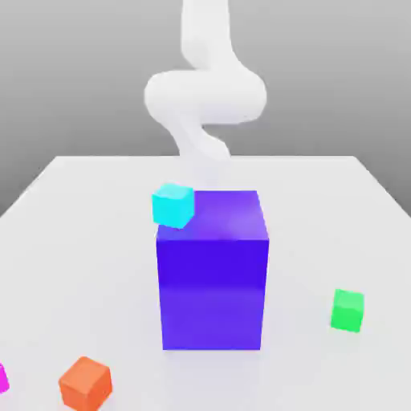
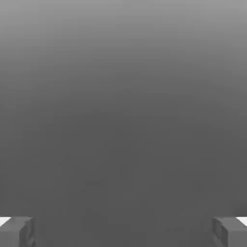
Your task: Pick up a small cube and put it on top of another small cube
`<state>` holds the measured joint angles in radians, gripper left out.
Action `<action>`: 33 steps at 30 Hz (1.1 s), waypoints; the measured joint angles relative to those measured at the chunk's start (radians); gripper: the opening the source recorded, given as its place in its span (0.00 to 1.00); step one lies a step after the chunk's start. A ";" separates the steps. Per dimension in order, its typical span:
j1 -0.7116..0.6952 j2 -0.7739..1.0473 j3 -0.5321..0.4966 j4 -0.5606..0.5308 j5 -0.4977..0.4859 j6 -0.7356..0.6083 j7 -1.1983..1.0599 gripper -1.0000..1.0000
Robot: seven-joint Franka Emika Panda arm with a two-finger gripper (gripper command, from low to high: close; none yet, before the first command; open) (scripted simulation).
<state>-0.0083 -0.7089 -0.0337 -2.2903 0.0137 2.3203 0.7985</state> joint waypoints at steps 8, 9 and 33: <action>-0.029 0.294 -0.113 0.031 0.057 0.066 -0.014 0.50; -0.033 0.331 -0.127 0.035 0.066 0.075 -0.018 0.50; -0.285 1.198 -0.280 0.133 0.283 0.292 -0.098 0.50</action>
<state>-0.2935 0.4887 -0.3139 -2.1570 0.2965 2.6122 0.7002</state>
